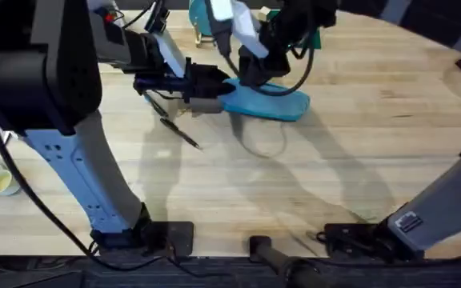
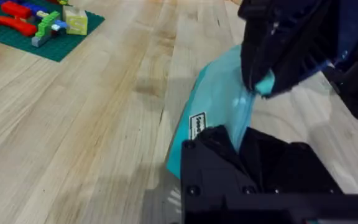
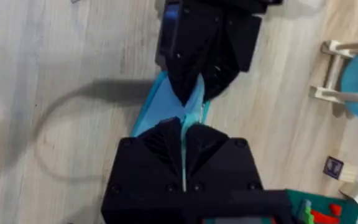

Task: Unzip the bag, pick up the pens from the table one at a time and place them inside, then zip the bag closed.

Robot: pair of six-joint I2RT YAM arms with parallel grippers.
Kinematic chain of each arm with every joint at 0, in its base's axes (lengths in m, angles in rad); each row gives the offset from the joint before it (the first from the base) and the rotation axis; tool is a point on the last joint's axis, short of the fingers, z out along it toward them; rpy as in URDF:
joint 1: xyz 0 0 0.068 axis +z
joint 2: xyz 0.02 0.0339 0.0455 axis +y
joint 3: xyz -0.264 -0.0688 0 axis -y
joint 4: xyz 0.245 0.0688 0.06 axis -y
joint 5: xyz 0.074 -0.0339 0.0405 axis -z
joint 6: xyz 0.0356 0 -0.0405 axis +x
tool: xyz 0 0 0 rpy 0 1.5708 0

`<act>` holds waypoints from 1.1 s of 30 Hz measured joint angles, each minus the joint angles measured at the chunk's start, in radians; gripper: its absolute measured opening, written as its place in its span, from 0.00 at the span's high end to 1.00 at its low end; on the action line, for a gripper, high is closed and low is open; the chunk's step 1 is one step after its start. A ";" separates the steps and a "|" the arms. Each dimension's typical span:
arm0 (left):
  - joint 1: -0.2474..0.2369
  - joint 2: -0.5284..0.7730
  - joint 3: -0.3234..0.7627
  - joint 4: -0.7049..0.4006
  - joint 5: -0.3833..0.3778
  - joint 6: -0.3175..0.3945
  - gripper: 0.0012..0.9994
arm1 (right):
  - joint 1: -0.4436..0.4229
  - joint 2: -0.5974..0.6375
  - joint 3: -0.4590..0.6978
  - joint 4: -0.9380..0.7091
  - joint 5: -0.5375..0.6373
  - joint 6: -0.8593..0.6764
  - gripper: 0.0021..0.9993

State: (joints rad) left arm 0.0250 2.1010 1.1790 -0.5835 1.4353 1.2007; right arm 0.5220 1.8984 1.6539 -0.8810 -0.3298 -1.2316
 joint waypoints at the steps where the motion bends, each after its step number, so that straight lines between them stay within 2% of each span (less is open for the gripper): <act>1: 0.000 0.000 0.000 0.000 -0.001 0.000 0.96 | 0.006 0.005 0.000 0.003 0.000 0.002 0.97; 14: 0.001 0.000 0.000 0.000 -0.002 0.000 0.96 | 0.035 0.034 0.000 0.097 -0.004 0.049 0.97; 32: 0.001 0.000 0.000 0.000 0.000 0.000 0.96 | 0.039 0.035 0.000 0.102 -0.005 0.077 0.97; 33: 0.001 0.000 0.000 0.000 0.000 0.000 0.96 | 0.039 0.035 0.000 0.103 -0.007 0.081 0.88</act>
State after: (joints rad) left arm 0.0257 2.1010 1.1790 -0.5835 1.4351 1.2007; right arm 0.5610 1.9331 1.6539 -0.7778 -0.3363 -1.1507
